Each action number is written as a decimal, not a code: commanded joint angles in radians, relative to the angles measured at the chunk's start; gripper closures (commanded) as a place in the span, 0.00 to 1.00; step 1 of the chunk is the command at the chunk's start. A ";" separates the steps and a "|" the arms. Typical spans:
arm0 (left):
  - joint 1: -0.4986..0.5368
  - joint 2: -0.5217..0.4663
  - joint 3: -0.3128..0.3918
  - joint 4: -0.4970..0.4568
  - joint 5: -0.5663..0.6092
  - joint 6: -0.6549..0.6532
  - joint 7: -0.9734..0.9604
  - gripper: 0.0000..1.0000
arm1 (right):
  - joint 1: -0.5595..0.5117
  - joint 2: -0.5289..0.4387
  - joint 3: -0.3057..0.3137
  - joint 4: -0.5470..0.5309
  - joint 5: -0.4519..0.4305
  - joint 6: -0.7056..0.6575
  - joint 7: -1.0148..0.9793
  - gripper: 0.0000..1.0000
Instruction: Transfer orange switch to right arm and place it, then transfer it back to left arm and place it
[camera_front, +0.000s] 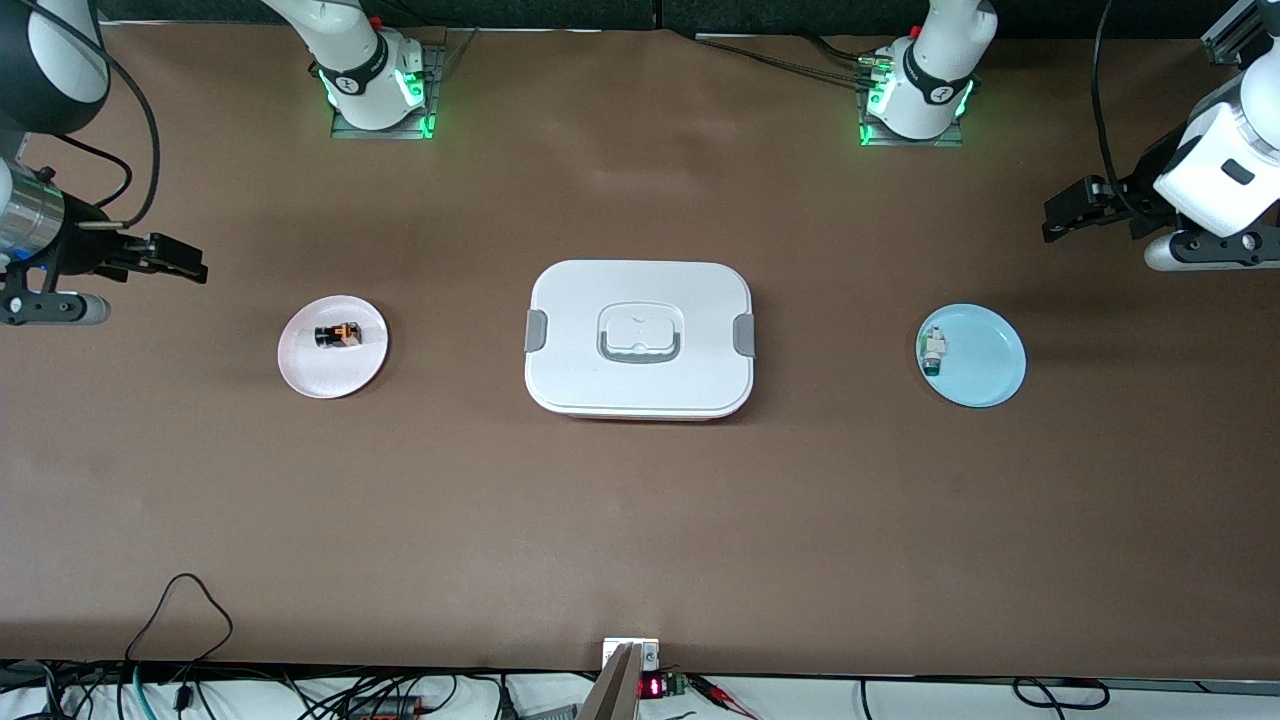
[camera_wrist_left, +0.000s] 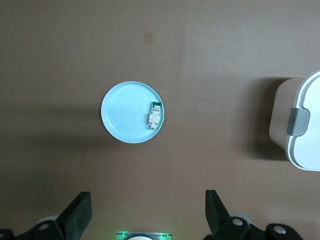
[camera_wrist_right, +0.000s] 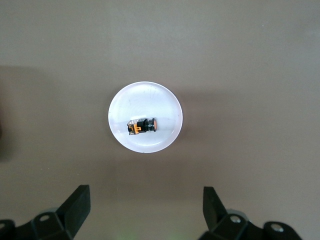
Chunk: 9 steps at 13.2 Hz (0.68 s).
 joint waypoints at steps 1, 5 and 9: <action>0.009 0.015 -0.001 0.030 -0.015 -0.013 0.019 0.00 | 0.007 0.034 -0.002 0.017 0.006 0.004 0.000 0.00; 0.009 0.014 -0.001 0.030 -0.015 -0.032 0.019 0.00 | 0.025 0.111 -0.002 0.026 0.008 0.060 0.000 0.00; 0.008 0.014 -0.001 0.031 -0.015 -0.033 0.019 0.00 | 0.053 0.197 -0.002 0.024 -0.001 0.156 -0.001 0.00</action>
